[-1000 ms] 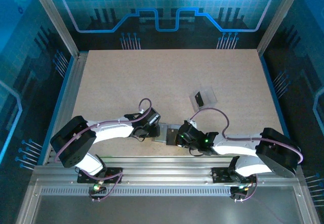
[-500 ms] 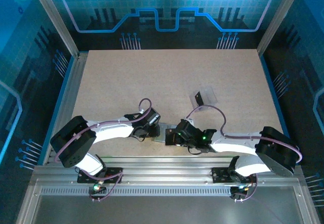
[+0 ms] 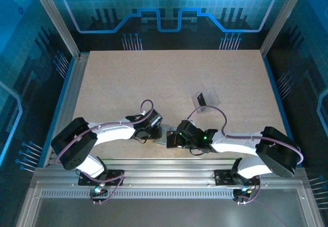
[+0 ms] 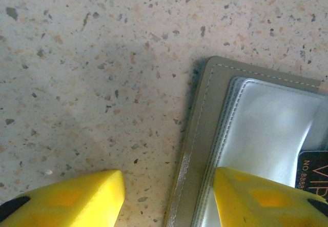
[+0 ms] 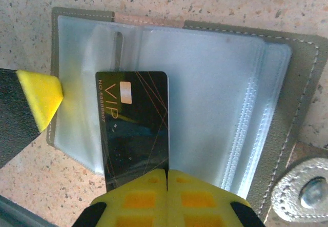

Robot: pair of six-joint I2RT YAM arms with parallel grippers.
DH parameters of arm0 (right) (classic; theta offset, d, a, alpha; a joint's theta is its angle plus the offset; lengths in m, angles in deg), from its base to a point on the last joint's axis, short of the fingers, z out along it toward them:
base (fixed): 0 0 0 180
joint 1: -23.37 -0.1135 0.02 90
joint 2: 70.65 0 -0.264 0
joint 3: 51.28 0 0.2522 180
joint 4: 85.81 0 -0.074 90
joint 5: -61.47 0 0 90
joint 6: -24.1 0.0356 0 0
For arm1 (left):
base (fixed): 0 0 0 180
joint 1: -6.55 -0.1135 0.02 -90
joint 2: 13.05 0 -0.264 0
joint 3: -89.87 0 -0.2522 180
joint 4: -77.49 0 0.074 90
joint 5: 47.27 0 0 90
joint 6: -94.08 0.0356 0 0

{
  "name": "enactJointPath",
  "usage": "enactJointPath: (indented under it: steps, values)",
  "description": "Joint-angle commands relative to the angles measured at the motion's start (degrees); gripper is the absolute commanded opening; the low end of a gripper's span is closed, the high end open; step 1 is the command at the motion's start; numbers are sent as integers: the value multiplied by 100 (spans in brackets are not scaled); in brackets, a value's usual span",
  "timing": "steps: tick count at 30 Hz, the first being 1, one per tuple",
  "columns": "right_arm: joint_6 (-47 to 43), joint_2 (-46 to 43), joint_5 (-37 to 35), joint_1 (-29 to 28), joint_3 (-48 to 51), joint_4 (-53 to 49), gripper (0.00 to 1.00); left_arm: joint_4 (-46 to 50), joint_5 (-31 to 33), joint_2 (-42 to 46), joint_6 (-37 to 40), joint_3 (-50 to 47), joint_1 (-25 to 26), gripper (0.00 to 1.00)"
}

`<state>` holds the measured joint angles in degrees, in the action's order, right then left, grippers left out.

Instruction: Put the credit cards into the card holder

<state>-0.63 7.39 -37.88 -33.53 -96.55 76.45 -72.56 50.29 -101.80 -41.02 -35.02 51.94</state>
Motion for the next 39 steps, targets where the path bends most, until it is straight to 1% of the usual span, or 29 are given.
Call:
enactJointPath:
  steps: [1,9,20,31,39]
  values:
    - [-135,-174,170,57,30,-334,0,-521,-545,-608,-97,-390,110,53]
    - [-295,-162,400,98,57,-591,0,-529,-538,-608,-105,-398,113,53]
    - [-445,-381,436,318,12,-841,0,-511,-543,-635,-86,-366,112,53]
    - [-524,-140,566,317,-132,-735,0,-511,-536,-678,-63,-337,111,53]
    - [-612,-35,629,329,-350,-899,0,-537,-544,-674,-72,-364,111,53]
